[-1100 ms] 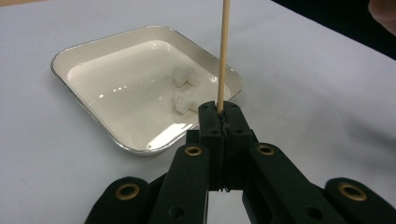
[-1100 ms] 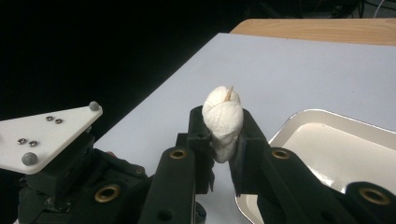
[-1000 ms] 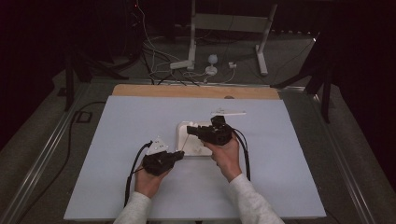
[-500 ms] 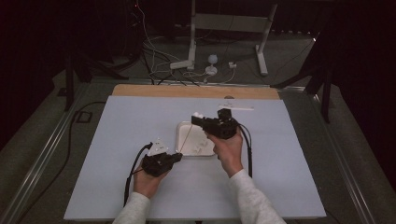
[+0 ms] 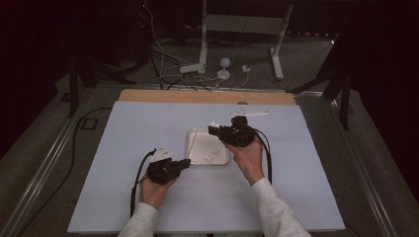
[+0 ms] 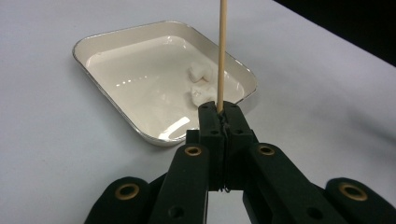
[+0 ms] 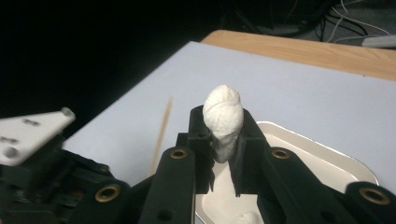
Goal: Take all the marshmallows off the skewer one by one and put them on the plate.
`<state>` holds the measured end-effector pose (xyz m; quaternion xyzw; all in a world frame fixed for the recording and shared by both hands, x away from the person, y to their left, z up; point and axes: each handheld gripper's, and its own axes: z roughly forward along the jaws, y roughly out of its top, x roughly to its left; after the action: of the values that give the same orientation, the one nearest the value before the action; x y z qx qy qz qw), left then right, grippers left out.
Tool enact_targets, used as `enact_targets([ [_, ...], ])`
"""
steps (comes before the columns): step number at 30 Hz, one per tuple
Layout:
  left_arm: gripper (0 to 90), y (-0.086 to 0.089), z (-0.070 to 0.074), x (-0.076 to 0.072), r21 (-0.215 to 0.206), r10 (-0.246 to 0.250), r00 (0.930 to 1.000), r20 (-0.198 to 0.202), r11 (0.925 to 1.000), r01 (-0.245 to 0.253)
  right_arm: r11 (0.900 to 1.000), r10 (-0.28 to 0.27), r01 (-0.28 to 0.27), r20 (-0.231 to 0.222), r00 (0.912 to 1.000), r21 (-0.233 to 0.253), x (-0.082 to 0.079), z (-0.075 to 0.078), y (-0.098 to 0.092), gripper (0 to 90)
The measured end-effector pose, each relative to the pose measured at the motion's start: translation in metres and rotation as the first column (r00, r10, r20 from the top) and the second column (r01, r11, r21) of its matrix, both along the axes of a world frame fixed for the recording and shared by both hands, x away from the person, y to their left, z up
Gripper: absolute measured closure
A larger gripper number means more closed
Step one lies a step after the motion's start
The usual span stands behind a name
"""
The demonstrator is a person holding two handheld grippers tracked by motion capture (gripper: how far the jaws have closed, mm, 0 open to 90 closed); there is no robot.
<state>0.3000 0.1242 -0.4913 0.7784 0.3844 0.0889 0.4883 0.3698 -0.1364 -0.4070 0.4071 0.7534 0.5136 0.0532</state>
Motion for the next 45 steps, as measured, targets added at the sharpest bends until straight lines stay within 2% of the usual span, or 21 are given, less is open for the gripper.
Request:
enact_targets([
  [5,90.0,0.004,0.003,0.0,-0.028,0.012,0.9999,-0.001,0.9995,-0.012,1.0,-0.005,0.004,-0.02,0.9998,-0.03,0.001,-0.012,-0.001,79.6],
  [9,90.0,0.004,0.004,0.001,-0.03,0.018,0.9998,-0.005,0.9994,-0.018,0.996,-0.007,0.002,-0.055,0.9984,-0.084,0.001,-0.03,-0.004,78.9],
  [20,90.0,0.005,0.006,0.001,-0.043,0.02,0.9998,-0.005,0.9989,-0.02,0.992,-0.021,0.004,-0.13,0.9913,-0.13,0.004,-0.064,-0.007,75.5],
  [21,90.0,0.005,0.006,0.001,-0.043,0.021,0.9998,-0.005,0.9988,-0.021,0.991,-0.021,0.002,-0.14,0.9899,-0.134,0.004,-0.066,-0.007,73.2],
  [27,90.0,0.006,0.008,0.0,-0.057,0.028,0.9996,-0.009,0.998,-0.028,0.989,-0.013,-0.007,-0.135,0.9907,-0.145,0.002,-0.069,-0.005,46.5],
  [29,90.0,0.006,0.009,0.0,-0.062,0.031,0.9995,-0.007,0.9976,-0.031,0.989,-0.019,0.001,-0.125,0.992,-0.145,0.001,-0.067,-0.006,40.7],
  [31,90.0,0.006,0.011,0.0,-0.065,0.036,0.9993,-0.006,0.9972,-0.037,0.991,-0.023,0.009,-0.106,0.9941,-0.132,-0.001,-0.065,-0.007,29.9],
  [35,90.0,0.006,0.015,0.001,-0.085,0.038,0.9992,-0.009,0.9957,-0.039,0.992,-0.03,0.021,-0.067,0.9973,-0.127,-0.007,-0.058,-0.011,15.7],
  [38,90.0,0.005,0.019,0.004,-0.092,0.042,0.9991,-0.01,0.9948,-0.043,0.992,-0.037,0.033,-0.029,0.9989,-0.126,-0.013,-0.053,-0.013,11.4],
  [42,90.0,0.002,0.026,0.007,-0.111,0.042,0.9991,-0.006,0.9929,-0.043,0.993,0.0,-0.002,-0.02,0.9998,-0.118,-0.019,-0.05,-0.014,2.0],
  [45,89.9,0.0,0.03,0.012,-0.126,0.049,0.9987,-0.013,0.9908,-0.05,0.993,0.022,-0.022,0.001,0.9997,-0.117,-0.025,-0.049,-0.014,0.0],
])
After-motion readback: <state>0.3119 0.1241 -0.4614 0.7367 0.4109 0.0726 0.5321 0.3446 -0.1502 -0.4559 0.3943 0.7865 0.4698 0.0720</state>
